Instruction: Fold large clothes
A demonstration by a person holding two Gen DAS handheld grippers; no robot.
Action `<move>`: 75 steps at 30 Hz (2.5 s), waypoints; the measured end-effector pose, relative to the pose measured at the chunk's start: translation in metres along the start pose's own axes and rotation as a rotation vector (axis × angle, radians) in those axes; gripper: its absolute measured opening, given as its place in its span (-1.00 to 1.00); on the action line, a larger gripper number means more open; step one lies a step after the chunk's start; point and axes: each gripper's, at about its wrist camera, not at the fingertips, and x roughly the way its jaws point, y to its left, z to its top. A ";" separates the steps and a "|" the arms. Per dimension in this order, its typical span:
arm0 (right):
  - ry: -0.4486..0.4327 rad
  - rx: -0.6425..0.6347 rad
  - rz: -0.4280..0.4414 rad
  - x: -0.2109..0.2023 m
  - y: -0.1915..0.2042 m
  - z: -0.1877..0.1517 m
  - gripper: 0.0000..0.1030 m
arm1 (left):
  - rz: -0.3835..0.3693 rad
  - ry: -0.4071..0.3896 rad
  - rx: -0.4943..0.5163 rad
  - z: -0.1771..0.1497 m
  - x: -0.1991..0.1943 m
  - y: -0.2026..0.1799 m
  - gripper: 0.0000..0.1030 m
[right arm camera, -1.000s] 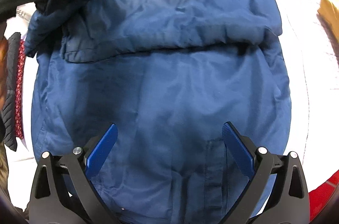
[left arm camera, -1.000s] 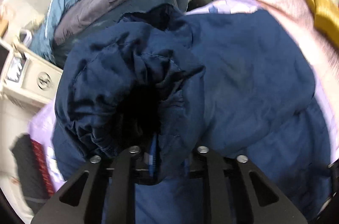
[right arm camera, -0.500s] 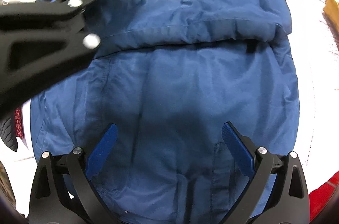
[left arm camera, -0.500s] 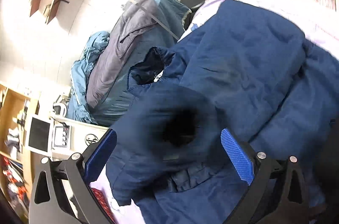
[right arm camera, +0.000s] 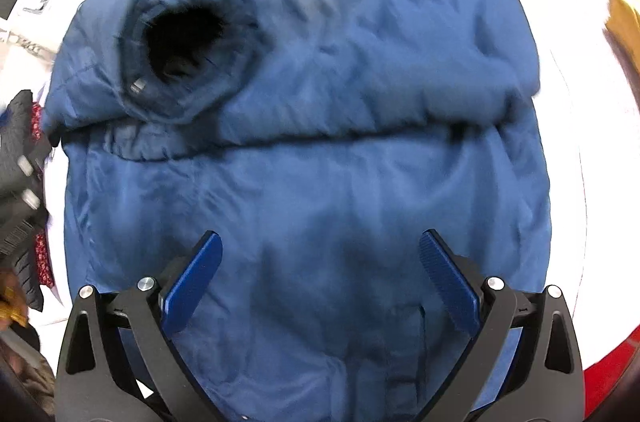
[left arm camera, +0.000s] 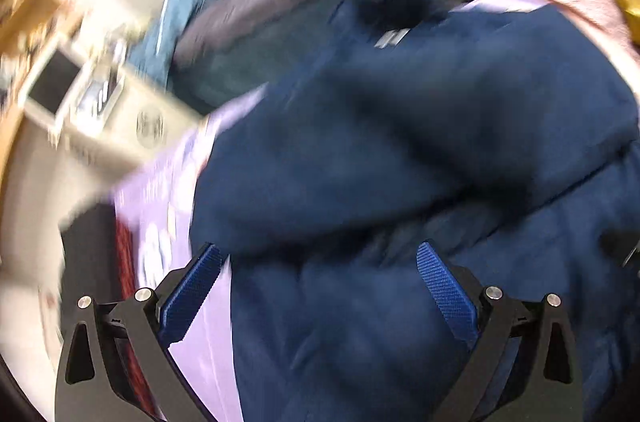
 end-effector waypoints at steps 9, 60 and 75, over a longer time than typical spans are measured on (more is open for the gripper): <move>-0.055 -0.133 0.067 0.003 0.069 0.053 0.89 | 0.026 0.227 -0.303 -0.088 0.045 0.091 0.88; -0.018 -0.287 -0.072 0.066 0.095 0.091 0.65 | -0.219 0.097 -0.064 0.036 0.119 0.035 0.90; -0.039 -0.340 -0.177 0.096 0.126 0.077 0.89 | -0.162 0.048 -0.039 0.032 0.133 0.022 0.91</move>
